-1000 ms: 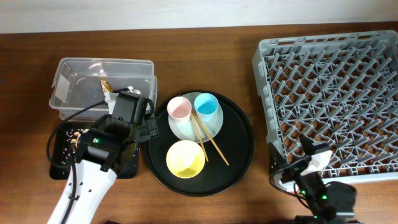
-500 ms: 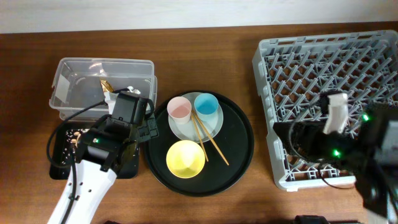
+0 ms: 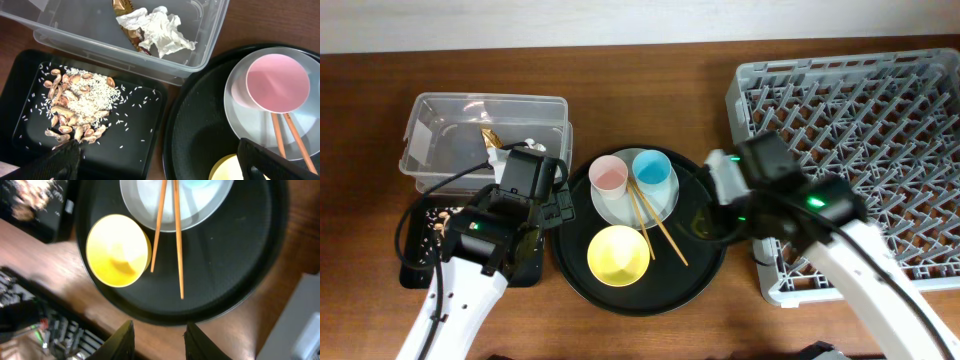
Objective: Sort waste into correct bins and load items into the dishwasher rack
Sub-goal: 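Reach the right gripper to the chopsticks on the white plate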
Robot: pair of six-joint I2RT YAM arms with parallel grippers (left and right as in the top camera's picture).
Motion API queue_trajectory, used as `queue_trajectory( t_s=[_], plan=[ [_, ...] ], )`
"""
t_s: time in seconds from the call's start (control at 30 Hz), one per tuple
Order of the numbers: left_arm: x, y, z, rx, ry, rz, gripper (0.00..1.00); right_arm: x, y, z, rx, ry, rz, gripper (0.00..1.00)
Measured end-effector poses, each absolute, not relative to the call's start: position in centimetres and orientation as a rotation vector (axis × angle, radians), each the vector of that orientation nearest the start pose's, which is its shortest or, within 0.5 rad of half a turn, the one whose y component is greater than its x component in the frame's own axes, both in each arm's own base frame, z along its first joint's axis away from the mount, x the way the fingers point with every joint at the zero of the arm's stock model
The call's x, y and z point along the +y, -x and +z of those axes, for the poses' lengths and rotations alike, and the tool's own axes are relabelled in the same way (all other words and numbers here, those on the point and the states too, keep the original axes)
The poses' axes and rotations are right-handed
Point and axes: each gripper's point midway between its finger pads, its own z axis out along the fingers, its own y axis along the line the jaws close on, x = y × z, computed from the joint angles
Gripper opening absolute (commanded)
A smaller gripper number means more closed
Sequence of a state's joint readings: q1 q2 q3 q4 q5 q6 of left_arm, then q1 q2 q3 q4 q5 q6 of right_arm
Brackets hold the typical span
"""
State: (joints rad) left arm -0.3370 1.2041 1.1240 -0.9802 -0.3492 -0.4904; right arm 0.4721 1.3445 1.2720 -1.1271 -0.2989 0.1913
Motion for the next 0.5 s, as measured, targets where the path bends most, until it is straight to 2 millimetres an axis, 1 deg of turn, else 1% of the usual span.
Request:
queue_trajectory(
  t_s=[0.03, 0.13, 0.23, 0.4, 0.5],
  plan=[
    [-4.0, -29.3, 19.5, 2.519, 0.311, 0.144, 0.99, 18.6, -24.3, 18.3, 2.806, 0.499, 0.565, 0.33],
    [-4.0, -29.3, 19.5, 2.519, 0.311, 0.144, 0.99, 20.5, -25.7, 15.4, 2.838, 0.565, 0.505, 0.33],
    [-4.0, -29.3, 19.5, 2.519, 0.311, 0.144, 0.99, 21.5, -26.3, 12.0, 2.903, 0.612, 0.423, 0.33],
    [-4.0, -29.3, 19.5, 2.519, 0.311, 0.144, 0.99, 22.0, -25.9, 7.7, 3.002, 0.693, 0.323, 0.34],
    [-4.0, -29.3, 19.5, 2.519, 0.311, 0.144, 0.99, 21.7, -25.6, 5.2, 3.055, 0.739, 0.238, 0.34]
  ],
)
